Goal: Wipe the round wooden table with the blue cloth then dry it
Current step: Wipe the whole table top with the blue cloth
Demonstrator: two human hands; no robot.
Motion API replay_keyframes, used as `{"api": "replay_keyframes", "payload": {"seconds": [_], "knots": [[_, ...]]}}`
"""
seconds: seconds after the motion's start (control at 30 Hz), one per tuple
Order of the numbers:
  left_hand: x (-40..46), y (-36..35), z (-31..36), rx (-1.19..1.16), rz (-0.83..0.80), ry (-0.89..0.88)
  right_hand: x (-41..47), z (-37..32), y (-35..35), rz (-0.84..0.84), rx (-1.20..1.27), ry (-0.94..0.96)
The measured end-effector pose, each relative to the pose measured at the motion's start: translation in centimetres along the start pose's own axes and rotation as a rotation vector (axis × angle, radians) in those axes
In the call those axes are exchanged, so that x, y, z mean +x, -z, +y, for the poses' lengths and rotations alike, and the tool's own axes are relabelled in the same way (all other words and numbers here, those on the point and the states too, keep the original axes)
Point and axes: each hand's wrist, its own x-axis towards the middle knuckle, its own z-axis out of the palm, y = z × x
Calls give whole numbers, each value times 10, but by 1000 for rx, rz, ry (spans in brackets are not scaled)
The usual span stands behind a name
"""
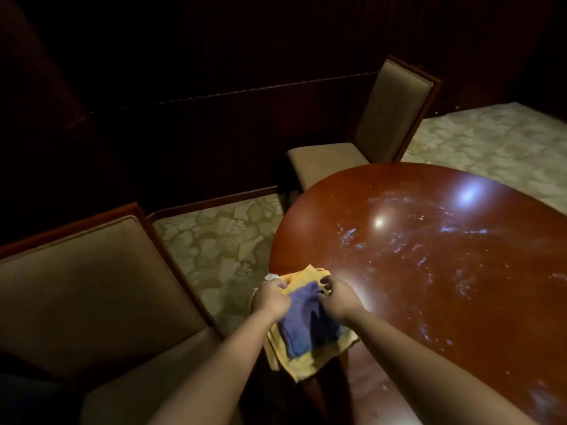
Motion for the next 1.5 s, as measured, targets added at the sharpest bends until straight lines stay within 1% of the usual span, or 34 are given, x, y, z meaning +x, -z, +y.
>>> {"api": "replay_keyframes", "payload": {"seconds": [0.07, 0.13, 0.23, 0.33, 0.43, 0.5, 0.63, 0.73, 0.87, 0.97, 1.1, 1.2, 1.27, 1.4, 1.5], "knots": [[6, 0, -5, 40, -29, 62, 4, -3, -6, -1, 14, -13], [8, 0, -8, 96, -64, 89, 6, -4, -14, 1, -7, -34], [14, 1, -10, 224, -107, 81, 12, -2, -23, -1, -93, -57], [20, 2, -11, 336, -91, 63, 15, -2, -25, -4, -223, -66], [22, 3, -10, 349, -102, 87, 18, -3, -24, -26, -285, -86], [23, 5, -10, 324, -110, 97, 19, -1, -24, -31, -280, -92], [22, 8, -9, 278, -121, 82, 17, 5, -22, 25, -94, -79], [16, 7, -9, 228, -108, 60, 10, 5, -22, 26, 53, -35], [5, 2, -7, 272, -37, -62, 1, 5, -23, 39, 296, 35], [-9, 1, 1, 263, -39, -103, -7, 6, -17, 18, 464, 39], [-29, -1, 12, 118, -36, -82, -19, 15, -2, -20, 570, 37], [-45, -5, 25, 72, -37, -94, -31, 23, 9, -8, 604, 52], [-56, -8, 35, 22, -70, -95, -39, 30, 17, 12, 623, 69], [-79, -15, 50, -43, -198, -63, -59, 49, 37, 40, 664, 100], [-95, -27, 57, -171, -288, 26, -75, 71, 47, 103, 734, 42]]}}
